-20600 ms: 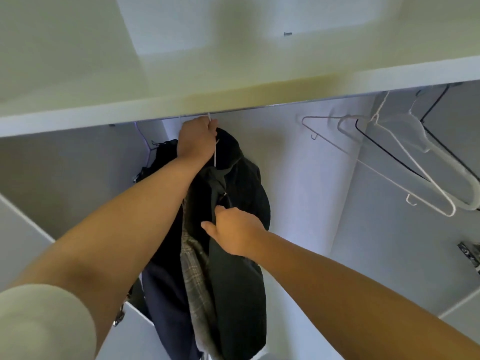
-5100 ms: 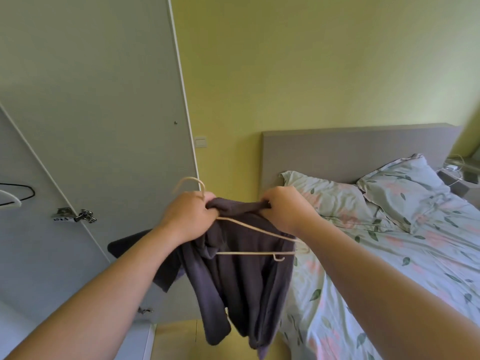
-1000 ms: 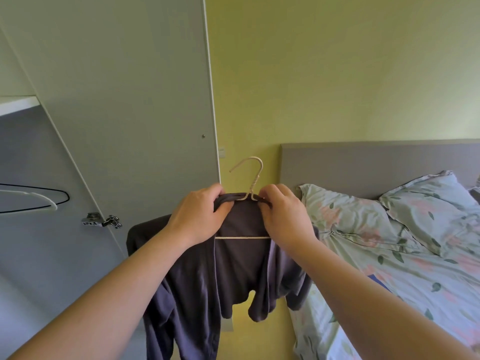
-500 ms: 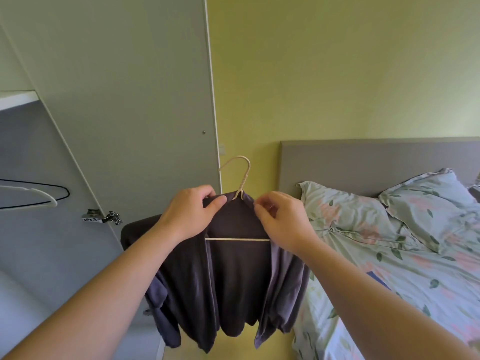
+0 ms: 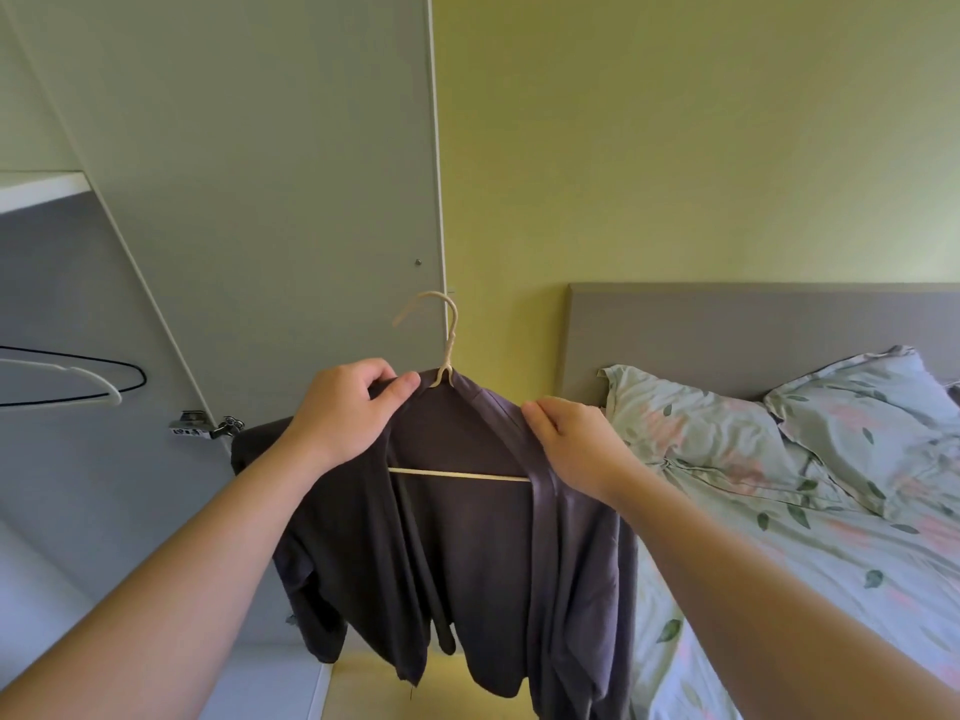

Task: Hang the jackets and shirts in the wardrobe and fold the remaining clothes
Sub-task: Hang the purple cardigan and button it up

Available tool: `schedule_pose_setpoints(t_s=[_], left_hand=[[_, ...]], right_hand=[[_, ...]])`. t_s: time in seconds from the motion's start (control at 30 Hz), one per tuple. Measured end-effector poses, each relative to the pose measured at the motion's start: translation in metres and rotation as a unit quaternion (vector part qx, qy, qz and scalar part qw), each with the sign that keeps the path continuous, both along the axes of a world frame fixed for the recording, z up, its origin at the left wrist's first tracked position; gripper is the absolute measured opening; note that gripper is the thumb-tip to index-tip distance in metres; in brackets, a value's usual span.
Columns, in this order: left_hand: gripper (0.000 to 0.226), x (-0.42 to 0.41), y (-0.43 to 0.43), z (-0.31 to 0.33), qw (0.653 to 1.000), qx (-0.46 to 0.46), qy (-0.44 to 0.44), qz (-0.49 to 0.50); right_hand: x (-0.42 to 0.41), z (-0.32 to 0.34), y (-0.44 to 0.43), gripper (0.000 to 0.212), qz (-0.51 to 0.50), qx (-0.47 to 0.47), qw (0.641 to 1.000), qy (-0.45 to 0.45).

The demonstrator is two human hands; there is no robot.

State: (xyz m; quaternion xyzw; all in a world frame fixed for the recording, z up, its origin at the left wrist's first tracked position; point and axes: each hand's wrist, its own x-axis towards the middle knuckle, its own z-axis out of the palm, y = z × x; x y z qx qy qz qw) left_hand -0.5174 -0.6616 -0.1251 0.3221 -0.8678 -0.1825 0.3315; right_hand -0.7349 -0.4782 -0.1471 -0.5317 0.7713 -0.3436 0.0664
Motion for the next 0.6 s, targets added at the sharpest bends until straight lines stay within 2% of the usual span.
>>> schedule_pose_setpoints(t_s=[0.13,0.37,0.5,0.6], left_hand=[[0.041,0.010,-0.007,-0.004,1.000,0.010,0.015,0.018],[0.043,0.066,-0.019,-0.029,0.999,0.042,-0.004,0.032],[0.035,0.118,-0.039,-0.051,0.995,0.044,0.017,0.086],[0.035,0.159,-0.058,-0.060,0.991,0.012,0.024,0.130]], right_hand=[[0.016,-0.001,-0.016,0.037,0.001,-0.034,0.999,0.029],[0.060,-0.024,-0.050,0.031,0.083,0.008,0.986,0.147],[0.113,-0.035,-0.090,0.034,0.102,-0.011,0.980,0.173],[0.156,-0.036,-0.121,0.035,0.099,-0.059,0.970,0.212]])
